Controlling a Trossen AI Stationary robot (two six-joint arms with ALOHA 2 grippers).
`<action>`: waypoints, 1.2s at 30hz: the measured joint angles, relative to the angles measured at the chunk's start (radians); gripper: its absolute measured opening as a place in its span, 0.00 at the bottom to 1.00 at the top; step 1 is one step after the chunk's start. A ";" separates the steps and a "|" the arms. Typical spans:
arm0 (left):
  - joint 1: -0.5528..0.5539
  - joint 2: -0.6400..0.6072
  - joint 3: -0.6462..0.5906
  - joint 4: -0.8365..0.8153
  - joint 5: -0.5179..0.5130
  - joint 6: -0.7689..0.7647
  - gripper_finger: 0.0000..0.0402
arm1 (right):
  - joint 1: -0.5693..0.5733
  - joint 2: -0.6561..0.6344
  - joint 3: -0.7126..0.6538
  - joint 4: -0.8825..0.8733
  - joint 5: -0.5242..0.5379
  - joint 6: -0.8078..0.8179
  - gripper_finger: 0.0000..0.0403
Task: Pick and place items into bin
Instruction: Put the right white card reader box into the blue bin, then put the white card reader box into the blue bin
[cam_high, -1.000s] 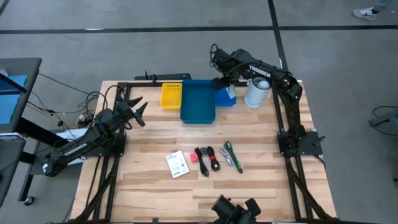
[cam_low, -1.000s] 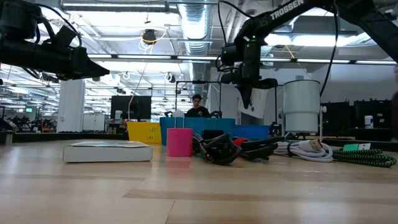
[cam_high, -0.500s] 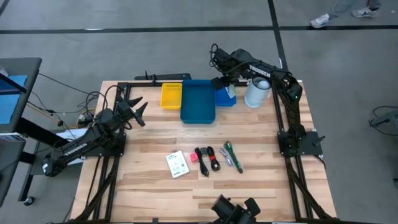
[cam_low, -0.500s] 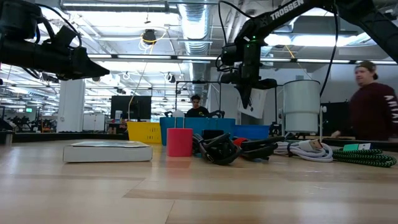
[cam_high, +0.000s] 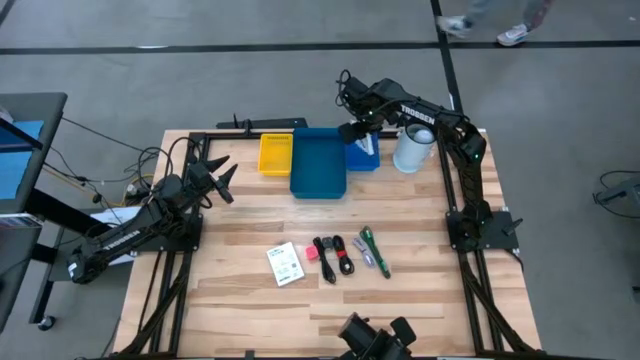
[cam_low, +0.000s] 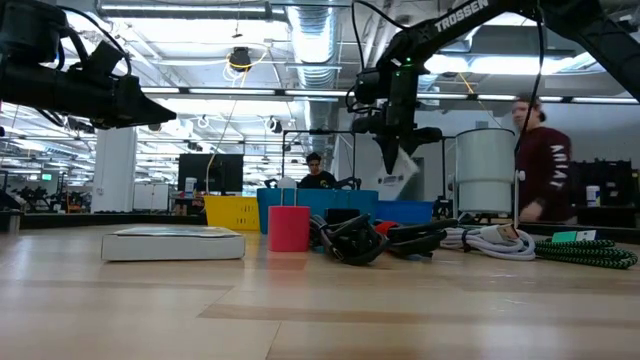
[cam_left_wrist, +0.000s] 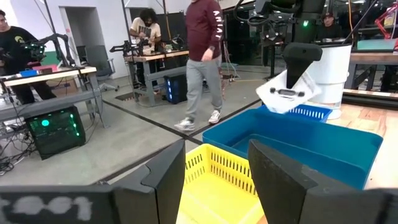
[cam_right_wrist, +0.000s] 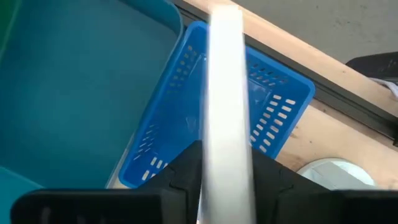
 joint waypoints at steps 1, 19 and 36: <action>0.000 0.000 0.000 0.000 0.000 -0.001 0.41 | 0.000 0.000 0.000 0.000 -0.001 0.000 0.22; 0.000 0.000 0.000 0.000 0.000 0.002 0.41 | 0.000 0.000 0.000 -0.002 -0.001 0.000 0.22; 0.000 0.000 0.000 0.000 0.000 0.003 0.41 | 0.052 0.000 0.028 -0.009 0.106 -0.072 0.22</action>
